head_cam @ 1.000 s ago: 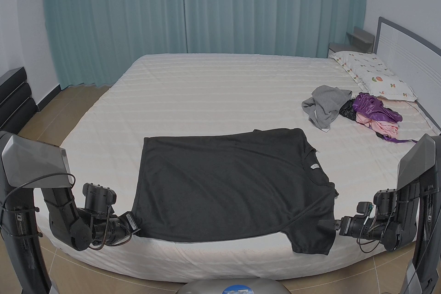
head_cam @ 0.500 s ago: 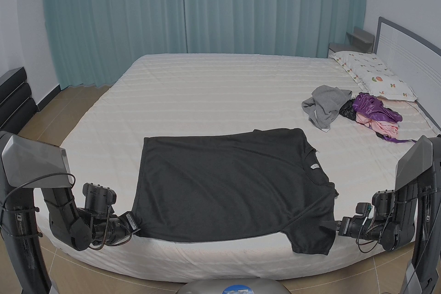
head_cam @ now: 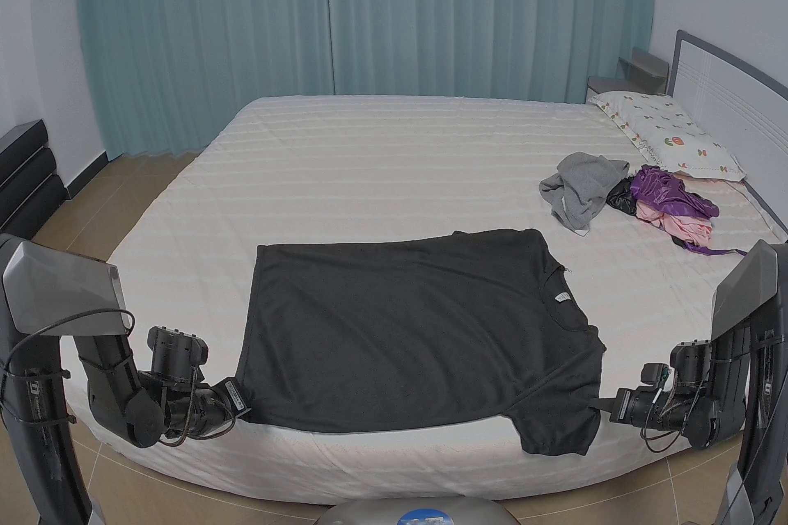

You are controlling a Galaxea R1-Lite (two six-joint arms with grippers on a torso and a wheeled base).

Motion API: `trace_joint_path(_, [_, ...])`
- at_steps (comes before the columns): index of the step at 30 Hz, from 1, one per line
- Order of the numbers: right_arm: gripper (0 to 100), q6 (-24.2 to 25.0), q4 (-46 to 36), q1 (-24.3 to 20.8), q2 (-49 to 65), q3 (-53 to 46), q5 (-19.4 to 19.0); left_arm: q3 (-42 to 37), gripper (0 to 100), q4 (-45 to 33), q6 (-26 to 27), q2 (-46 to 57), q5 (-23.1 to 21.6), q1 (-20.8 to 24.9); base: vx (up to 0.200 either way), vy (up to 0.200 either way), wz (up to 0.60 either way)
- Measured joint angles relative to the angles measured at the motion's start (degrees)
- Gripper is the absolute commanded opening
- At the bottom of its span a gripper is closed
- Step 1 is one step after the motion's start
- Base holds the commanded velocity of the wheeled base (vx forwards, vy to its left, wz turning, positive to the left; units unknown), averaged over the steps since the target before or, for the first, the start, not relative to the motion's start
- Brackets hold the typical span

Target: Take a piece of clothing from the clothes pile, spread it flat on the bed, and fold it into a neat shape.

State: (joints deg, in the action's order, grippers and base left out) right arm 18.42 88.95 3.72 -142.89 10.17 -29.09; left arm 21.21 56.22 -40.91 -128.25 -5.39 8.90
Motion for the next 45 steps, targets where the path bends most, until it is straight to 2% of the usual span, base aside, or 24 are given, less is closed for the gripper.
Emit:
trace_joint_path(5, [0,0.0,0.0,0.9,2.4,-2.7,-1.4,0.0,0,0.0,0.0,0.0,0.0,-0.1,0.0,0.0,0.0])
trace_joint_path(11, [0,-0.5,0.0,2.8,5.8,-7.4,-7.4,-0.1,0,-0.1,0.1,0.3,0.0,-0.4,0.0,0.0,0.0])
trace_joint_path(13, [0,-1.5,0.0,3.3,6.3,-8.1,-7.8,-0.1,0,-0.1,0.2,0.4,0.0,-0.6,0.0,0.0,0.0])
trace_joint_path(15, [0,-4.8,0.0,4.2,6.7,-8.7,-8.3,-0.2,0,0.0,0.3,0.6,0.1,-1.0,0.0,0.0,0.0])
trace_joint_path(21, [0,-7.4,-0.1,6.0,6.3,-9.1,-8.8,-1.6,0,0.0,2.2,1.9,0.1,-1.9,0.0,0.0,0.0])
trace_joint_path(25, [0,-9.3,-4.7,6.3,6.7,-9.2,-8.8,-2.8,0,0.1,4.8,2.2,0.1,-2.0,0.0,0.0,0.0])
trace_joint_path(31, [0,-15.4,-12.0,7.0,8.6,-9.2,-8.9,-4.2,0,0.1,6.8,2.6,0.2,-2.0,0.0,0.0,0.0])
trace_joint_path(42, [0,-20.9,-18.0,9.4,11.6,-9.2,-9.1,-7.3,0,0.0,11.6,3.6,0.8,-2.1,0.0,0.0,0.0])
trace_joint_path(45, [0,-21.6,-19.5,9.6,12.3,-9.2,-9.1,-8.6,0,-0.1,14.4,4.0,0.9,-2.1,0.0,0.0,0.0])
